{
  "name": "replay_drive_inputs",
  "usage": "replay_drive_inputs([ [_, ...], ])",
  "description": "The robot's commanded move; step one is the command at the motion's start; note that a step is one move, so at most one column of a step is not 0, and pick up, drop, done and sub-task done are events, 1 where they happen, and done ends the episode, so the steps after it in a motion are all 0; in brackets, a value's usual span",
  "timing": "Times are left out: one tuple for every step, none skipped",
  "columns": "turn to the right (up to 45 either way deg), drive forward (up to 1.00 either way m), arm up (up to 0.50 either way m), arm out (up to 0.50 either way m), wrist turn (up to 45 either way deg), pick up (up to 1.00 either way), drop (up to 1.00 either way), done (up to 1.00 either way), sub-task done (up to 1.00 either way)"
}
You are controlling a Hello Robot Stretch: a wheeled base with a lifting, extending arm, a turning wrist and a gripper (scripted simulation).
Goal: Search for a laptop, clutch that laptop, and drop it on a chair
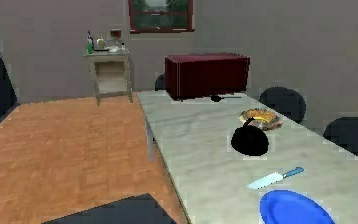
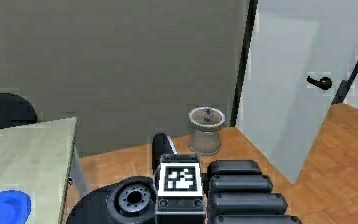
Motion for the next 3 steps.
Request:
replay_drive_inputs([
  [36.0, 0.00, 0.00, 0.00, 0.0, 0.00, 0.00, 0.00, 0.00],
  [-45.0, 0.00, 0.00, 0.00, 0.0, 0.00, 0.00, 0.00, 0.00],
  [-45.0, 0.00, 0.00, 0.00, 0.0, 0.00, 0.00, 0.00, 0.00],
])
